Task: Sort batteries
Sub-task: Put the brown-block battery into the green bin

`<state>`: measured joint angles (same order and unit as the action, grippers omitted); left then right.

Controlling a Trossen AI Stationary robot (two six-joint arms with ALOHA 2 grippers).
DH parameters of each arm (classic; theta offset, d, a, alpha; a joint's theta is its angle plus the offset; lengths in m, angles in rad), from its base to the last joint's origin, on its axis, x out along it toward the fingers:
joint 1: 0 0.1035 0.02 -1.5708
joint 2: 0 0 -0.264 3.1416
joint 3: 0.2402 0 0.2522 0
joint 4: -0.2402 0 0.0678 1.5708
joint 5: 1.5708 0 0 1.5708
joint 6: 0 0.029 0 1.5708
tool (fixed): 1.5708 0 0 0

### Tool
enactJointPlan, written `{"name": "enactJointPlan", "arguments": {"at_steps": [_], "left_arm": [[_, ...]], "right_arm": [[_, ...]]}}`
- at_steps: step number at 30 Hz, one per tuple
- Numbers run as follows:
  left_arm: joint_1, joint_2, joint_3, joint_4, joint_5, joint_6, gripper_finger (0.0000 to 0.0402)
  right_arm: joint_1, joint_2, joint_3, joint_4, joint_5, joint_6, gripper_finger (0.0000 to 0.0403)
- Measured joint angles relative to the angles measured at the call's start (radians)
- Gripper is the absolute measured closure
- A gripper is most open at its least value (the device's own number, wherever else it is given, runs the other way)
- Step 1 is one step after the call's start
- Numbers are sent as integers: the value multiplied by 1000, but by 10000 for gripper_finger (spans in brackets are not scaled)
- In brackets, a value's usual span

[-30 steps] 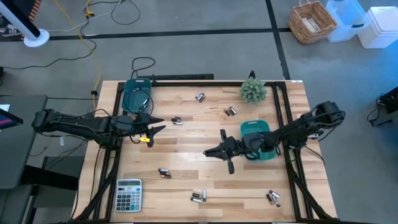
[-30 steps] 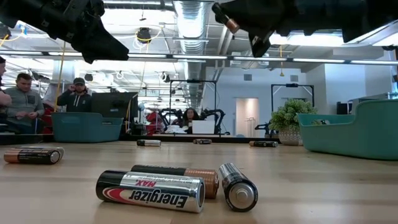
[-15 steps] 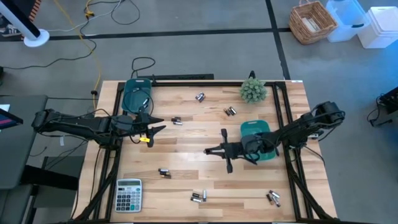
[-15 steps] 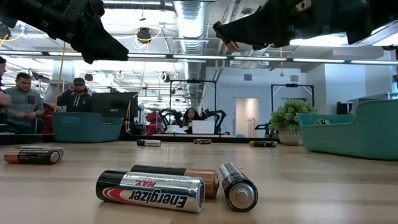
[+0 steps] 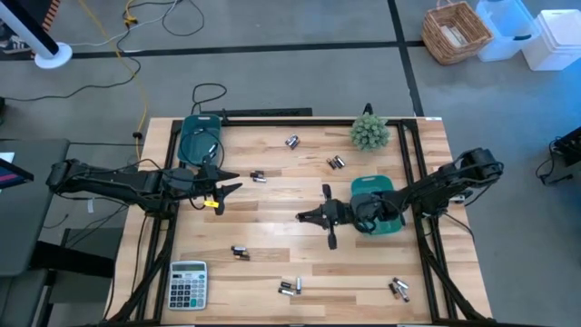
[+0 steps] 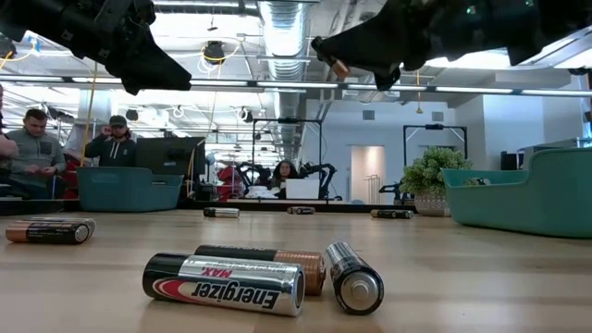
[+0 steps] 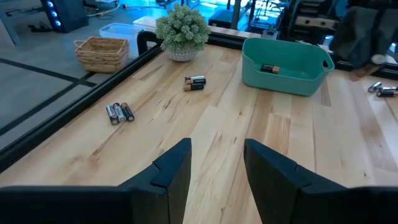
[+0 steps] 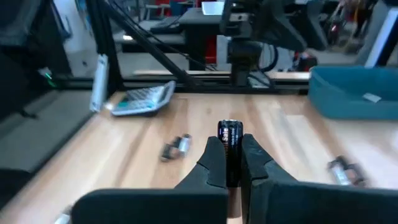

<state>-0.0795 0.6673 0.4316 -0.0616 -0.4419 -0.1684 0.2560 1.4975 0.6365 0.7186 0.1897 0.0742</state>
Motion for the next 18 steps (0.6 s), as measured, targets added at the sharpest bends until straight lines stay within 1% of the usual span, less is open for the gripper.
{"name": "enactJointPlan", "arguments": {"at_steps": [3, 6, 10, 12, 14, 16, 18], "left_arm": [[0, 0, 0, 0, 0, 0, 260], [0, 0, 0, 0, 0, 0, 260], [0, 0, 0, -1, 0, 0, 260], [0, 0, 0, -3, 0, 0, 260], [0, 0, 0, -12, 0, 0, 260], [0, 0, 0, -27, 0, 0, 260], [0, 0, 0, -34, 0, 0, 260]], "right_arm": [[-2, 0, 0, -5, -1, 103, 397], [-4, 0, 0, -56, 9, 150, 397], [-16, -38, 0, -237, 111, 194, 397], [-18, -83, -13, -297, 139, 186, 397], [-18, -146, -35, -304, 151, 156, 397], [-15, -227, -67, -311, 165, 128, 397], [-12, -315, -105, -342, 202, 115, 397]]}}
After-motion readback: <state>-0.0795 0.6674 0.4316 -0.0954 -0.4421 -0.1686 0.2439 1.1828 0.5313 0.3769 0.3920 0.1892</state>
